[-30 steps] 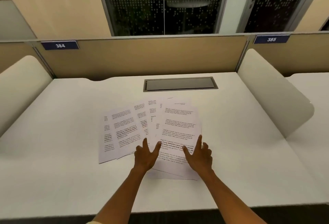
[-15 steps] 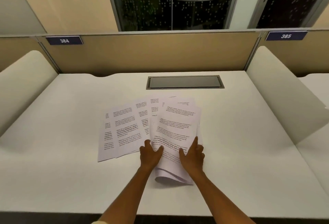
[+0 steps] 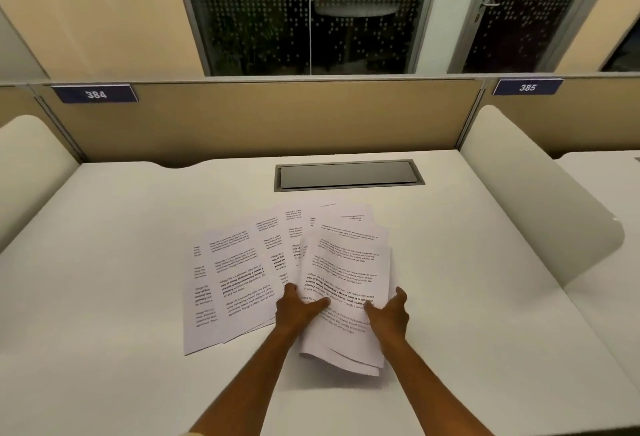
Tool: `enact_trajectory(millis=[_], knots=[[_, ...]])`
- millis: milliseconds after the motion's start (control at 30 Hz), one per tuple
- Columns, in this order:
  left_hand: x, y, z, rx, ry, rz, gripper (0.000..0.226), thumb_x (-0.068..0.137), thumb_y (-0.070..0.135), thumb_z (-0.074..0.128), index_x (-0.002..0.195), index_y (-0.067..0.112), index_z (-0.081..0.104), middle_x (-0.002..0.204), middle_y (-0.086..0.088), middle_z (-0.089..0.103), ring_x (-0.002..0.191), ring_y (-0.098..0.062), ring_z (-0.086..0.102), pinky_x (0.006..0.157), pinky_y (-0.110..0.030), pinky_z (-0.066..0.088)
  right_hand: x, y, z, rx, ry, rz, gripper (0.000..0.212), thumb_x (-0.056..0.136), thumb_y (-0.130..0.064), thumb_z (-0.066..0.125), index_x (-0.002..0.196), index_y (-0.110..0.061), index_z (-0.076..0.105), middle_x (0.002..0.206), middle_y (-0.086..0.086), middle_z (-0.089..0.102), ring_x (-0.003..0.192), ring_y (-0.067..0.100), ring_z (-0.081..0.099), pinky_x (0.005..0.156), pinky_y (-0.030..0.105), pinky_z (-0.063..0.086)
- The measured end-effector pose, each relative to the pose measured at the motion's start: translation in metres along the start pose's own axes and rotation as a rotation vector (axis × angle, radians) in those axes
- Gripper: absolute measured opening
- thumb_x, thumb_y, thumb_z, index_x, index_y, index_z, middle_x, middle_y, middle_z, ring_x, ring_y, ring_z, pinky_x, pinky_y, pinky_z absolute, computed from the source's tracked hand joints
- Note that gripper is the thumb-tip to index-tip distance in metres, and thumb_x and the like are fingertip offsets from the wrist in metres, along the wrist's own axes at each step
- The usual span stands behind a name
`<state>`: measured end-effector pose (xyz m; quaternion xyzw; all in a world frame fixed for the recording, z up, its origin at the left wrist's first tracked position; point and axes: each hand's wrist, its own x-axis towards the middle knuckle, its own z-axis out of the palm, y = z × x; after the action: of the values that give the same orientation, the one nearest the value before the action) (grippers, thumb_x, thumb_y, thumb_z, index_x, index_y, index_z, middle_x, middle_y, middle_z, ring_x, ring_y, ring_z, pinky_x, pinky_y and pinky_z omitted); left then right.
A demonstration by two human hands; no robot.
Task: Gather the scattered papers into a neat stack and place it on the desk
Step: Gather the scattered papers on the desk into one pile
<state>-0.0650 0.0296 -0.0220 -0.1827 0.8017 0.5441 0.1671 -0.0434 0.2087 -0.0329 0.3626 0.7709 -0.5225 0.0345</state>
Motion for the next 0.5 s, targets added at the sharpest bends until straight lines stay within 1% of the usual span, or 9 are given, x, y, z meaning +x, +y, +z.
enact_trajectory(millis=[67, 167, 233, 300, 400, 433, 500], knots=[[0.008, 0.003, -0.007, -0.030, -0.013, -0.004, 0.072, 0.060, 0.043, 0.088, 0.113, 0.015, 0.048, 0.115, -0.008, 0.064, 0.102, -0.026, 0.064, 0.089, -0.043, 0.057, 0.003, -0.005, 0.001, 0.005, 0.023, 0.012, 0.074, 0.085, -0.016, 0.071, 0.144, -0.011, 0.027, 0.137, 0.018, 0.052, 0.119, 0.036, 0.056, 0.096, 0.045, 0.050], [0.021, 0.007, -0.018, -0.070, -0.053, -0.017, 0.066, 0.060, 0.042, 0.088, 0.107, 0.017, 0.049, 0.114, -0.009, 0.065, 0.099, -0.024, 0.064, 0.084, -0.036, 0.057, 0.004, -0.015, 0.006, 0.034, 0.062, 0.014, 0.061, 0.084, -0.012, 0.071, 0.137, -0.009, 0.039, 0.131, 0.017, 0.058, 0.114, 0.035, 0.059, 0.092, 0.040, 0.052], [0.028, 0.009, -0.024, -0.062, -0.066, -0.027, 0.068, 0.062, 0.041, 0.087, 0.111, 0.013, 0.051, 0.115, -0.009, 0.064, 0.104, -0.025, 0.063, 0.089, -0.037, 0.056, 0.007, -0.022, 0.008, 0.054, 0.088, 0.011, 0.056, 0.084, -0.011, 0.070, 0.133, -0.007, 0.045, 0.128, 0.016, 0.060, 0.111, 0.034, 0.060, 0.088, 0.035, 0.050], [0.035, 0.010, -0.030, -0.047, -0.081, -0.024, 0.064, 0.067, 0.036, 0.085, 0.114, 0.010, 0.052, 0.118, -0.011, 0.063, 0.107, -0.027, 0.062, 0.093, -0.039, 0.054, 0.009, -0.030, 0.012, 0.063, 0.109, 0.012, 0.050, 0.084, -0.010, 0.068, 0.130, -0.006, 0.050, 0.124, 0.016, 0.062, 0.108, 0.033, 0.061, 0.084, 0.032, 0.050], [0.044, 0.013, -0.036, 0.017, -0.115, 0.016, 0.056, 0.073, 0.028, 0.082, 0.116, 0.008, 0.053, 0.123, -0.012, 0.063, 0.110, -0.027, 0.061, 0.095, -0.038, 0.052, 0.014, -0.039, 0.016, 0.043, 0.124, 0.025, 0.038, 0.086, -0.010, 0.066, 0.122, -0.004, 0.057, 0.120, 0.017, 0.065, 0.104, 0.035, 0.064, 0.089, 0.040, 0.055], [0.048, 0.015, -0.038, 0.038, -0.119, 0.028, 0.054, 0.075, 0.028, 0.080, 0.118, 0.007, 0.054, 0.125, -0.012, 0.062, 0.112, -0.028, 0.061, 0.095, -0.037, 0.051, 0.015, -0.041, 0.018, 0.035, 0.126, 0.026, 0.034, 0.086, -0.010, 0.066, 0.119, -0.004, 0.060, 0.118, 0.017, 0.066, 0.103, 0.035, 0.065, 0.088, 0.040, 0.055], [0.053, 0.018, -0.040, 0.062, -0.122, 0.045, 0.052, 0.078, 0.027, 0.077, 0.119, 0.006, 0.055, 0.126, -0.012, 0.062, 0.113, -0.028, 0.060, 0.097, -0.038, 0.051, 0.018, -0.045, 0.021, 0.029, 0.131, 0.027, 0.028, 0.087, -0.009, 0.064, 0.114, -0.003, 0.062, 0.116, 0.017, 0.068, 0.100, 0.034, 0.065, 0.083, 0.035, 0.054]])
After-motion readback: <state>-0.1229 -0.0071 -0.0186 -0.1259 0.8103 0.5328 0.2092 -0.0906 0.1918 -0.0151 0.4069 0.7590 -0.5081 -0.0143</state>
